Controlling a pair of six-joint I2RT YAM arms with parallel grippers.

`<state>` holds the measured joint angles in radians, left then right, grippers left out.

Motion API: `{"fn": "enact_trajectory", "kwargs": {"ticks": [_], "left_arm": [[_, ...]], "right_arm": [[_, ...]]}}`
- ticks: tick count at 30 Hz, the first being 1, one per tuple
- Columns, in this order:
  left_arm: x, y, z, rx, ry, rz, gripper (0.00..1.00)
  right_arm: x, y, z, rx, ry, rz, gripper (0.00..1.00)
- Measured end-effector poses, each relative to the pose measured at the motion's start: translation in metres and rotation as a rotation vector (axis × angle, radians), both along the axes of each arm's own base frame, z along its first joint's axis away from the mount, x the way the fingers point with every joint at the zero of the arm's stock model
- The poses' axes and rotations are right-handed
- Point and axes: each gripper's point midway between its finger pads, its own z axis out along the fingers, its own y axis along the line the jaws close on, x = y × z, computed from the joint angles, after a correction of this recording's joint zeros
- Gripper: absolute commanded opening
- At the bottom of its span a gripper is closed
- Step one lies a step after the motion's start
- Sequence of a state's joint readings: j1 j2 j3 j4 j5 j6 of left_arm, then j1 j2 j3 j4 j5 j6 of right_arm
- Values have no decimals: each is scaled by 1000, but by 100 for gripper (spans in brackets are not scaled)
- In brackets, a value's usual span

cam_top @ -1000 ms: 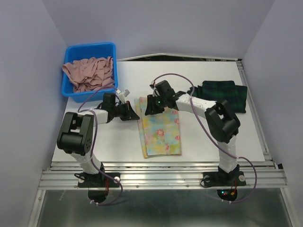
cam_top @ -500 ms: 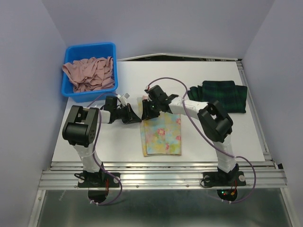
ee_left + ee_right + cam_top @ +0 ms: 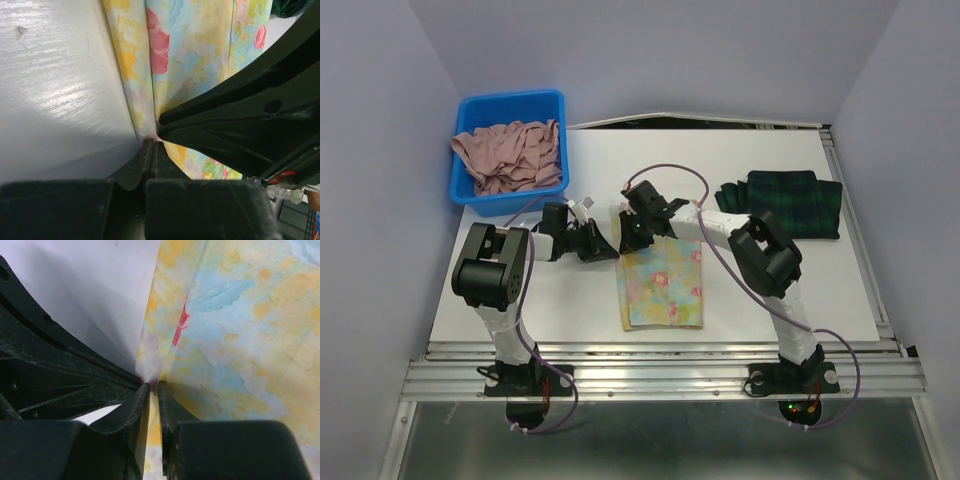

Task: Fold and stack the skirts
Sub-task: Fold the skirt

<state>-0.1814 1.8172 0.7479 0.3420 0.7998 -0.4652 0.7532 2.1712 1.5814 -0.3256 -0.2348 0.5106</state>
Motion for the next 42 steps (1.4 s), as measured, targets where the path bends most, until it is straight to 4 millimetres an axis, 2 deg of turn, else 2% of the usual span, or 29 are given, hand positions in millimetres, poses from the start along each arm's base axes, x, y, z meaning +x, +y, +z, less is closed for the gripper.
{"fn": "enact_trajectory", "kwargs": {"ticks": [1,4,7,11,18,20,21,25,35,42], "left_arm": [[0,0,0,0,0,0,0],[0,0,0,0,-1,0,0],[0,0,0,0,-1,0,0],[0,0,0,1,-1,0,0],[1,0,0,2,-6,1,0],[1,0,0,2,-7,1,0],[1,0,0,2,-7,1,0],[1,0,0,2,-7,1,0],[1,0,0,1,-6,1,0],[1,0,0,2,-9,0,0]], "right_arm": [[0,1,0,-1,0,2,17],[1,1,-1,-3,1,5,6],[2,3,-2,-3,4,8,4],[3,4,-1,-6,8,8,31],[8,1,2,-24,-18,-10,32],[9,-4,2,-45,-24,-25,33],[10,-6,3,-57,-29,-33,37],[13,-13,5,-85,-45,-57,38],[11,-18,1,-123,-49,-70,34],[15,-7,-2,-102,-36,-58,22]]}}
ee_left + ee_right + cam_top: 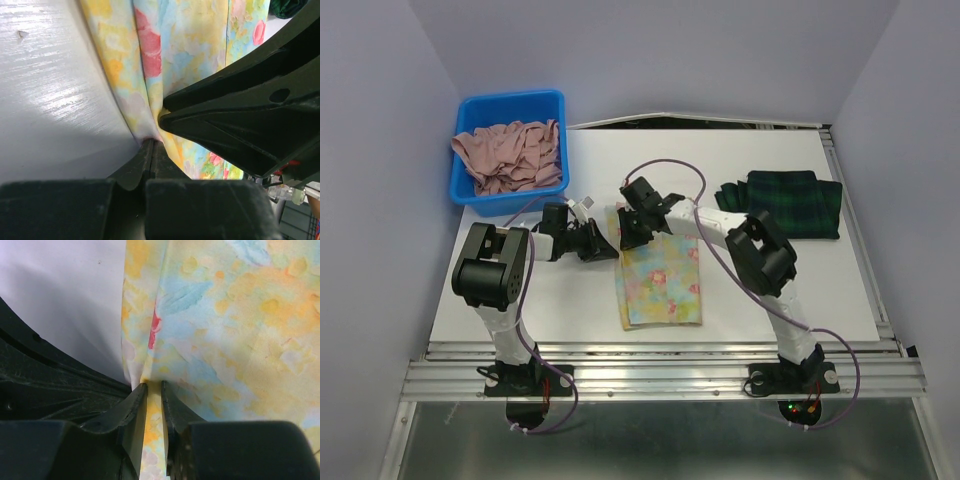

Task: Fold and stack the skirts
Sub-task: Fold the skirt

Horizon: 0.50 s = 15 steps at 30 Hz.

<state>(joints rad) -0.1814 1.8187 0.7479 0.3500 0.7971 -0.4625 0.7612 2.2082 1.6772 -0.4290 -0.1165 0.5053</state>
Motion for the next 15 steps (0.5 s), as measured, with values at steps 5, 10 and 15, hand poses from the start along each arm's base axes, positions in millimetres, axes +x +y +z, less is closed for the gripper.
{"fn": "enact_trajectory", "kwargs": {"ticks": [5,10,15], "left_arm": [[0,0,0,-2,0,-2,0],[0,0,0,-2,0,-2,0],[0,0,0,-1,-1,-3,0]], "right_arm": [[1,5,-2,12,6,8,16],[2,7,-3,15,9,11,1],[3,7,-4,13,7,14,1]]}}
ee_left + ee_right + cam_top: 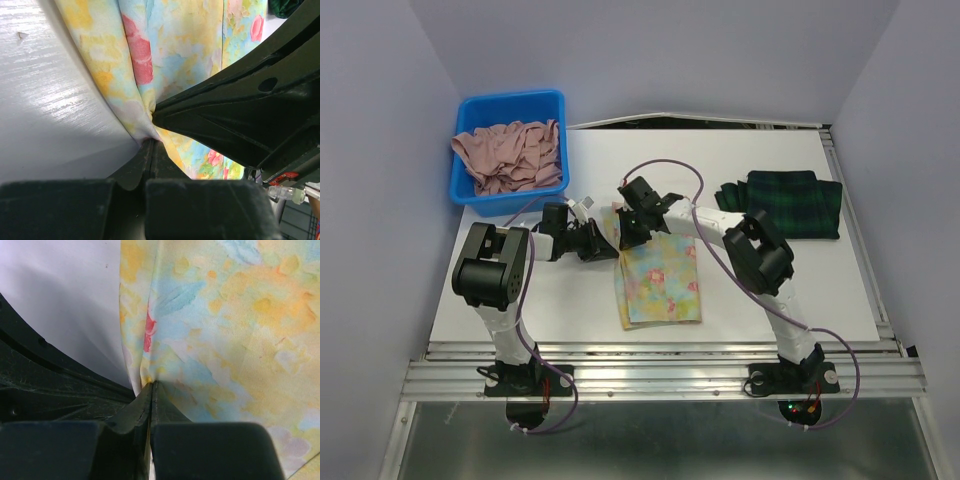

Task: Fold and stack the skirts
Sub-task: Fold the skirt

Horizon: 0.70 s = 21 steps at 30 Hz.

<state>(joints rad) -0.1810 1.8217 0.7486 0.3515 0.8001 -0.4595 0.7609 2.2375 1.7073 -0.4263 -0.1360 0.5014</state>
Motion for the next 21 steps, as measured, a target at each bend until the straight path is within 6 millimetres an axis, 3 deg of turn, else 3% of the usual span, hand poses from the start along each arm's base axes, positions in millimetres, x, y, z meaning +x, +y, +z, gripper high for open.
{"fn": "enact_trajectory", "kwargs": {"ticks": [10,21], "left_arm": [[1,2,0,3,-5,3,0],[1,2,0,4,-6,1,0]], "right_arm": [[-3,-2,6,-3,-2,18,1],[-9,7,36,71,-1,39,1]]}}
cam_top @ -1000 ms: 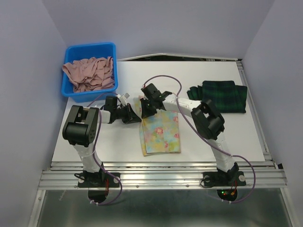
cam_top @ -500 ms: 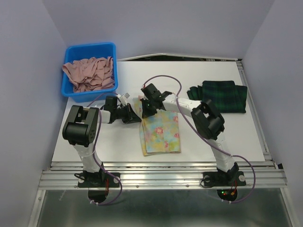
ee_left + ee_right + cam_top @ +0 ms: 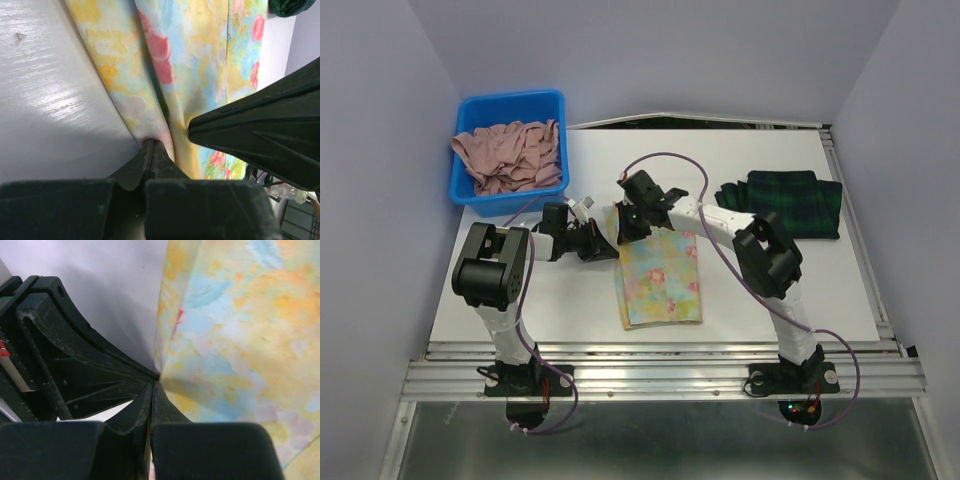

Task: Fold and stack the skirts
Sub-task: Fold the skirt

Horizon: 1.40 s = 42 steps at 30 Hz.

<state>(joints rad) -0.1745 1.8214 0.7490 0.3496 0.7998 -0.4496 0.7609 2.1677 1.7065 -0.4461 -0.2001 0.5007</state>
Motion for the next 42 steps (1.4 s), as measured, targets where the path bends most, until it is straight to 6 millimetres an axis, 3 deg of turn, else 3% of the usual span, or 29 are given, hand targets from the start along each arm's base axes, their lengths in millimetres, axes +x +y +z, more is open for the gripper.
{"fn": "enact_trajectory", "kwargs": {"ticks": [14,17,18,20,21,24,26,31,34,37,42], "left_arm": [[0,0,0,6,-5,-6,0],[0,2,1,16,-13,-10,15],[0,4,1,24,-15,-10,26],[-2,8,3,48,-27,-13,35],[-5,11,6,55,-19,-10,47],[-20,21,15,107,-15,-19,61],[-27,27,28,136,-41,-24,66],[-37,44,76,251,-240,-74,77],[-33,49,96,364,-376,-144,77],[-33,40,108,432,-476,-248,77],[-57,19,90,493,-492,-450,71]], "right_arm": [[-11,10,-4,53,76,12,1],[-15,11,-10,56,100,24,1],[-15,11,-9,63,105,34,5],[-16,11,-5,82,110,60,14],[-16,11,-2,94,107,79,29],[-10,4,18,144,88,125,57],[-4,-8,39,185,55,154,66],[2,-51,110,296,-79,228,68],[4,-81,133,314,-179,258,67],[-11,-92,121,295,-186,311,65],[-36,-96,56,239,-36,359,63]]}}
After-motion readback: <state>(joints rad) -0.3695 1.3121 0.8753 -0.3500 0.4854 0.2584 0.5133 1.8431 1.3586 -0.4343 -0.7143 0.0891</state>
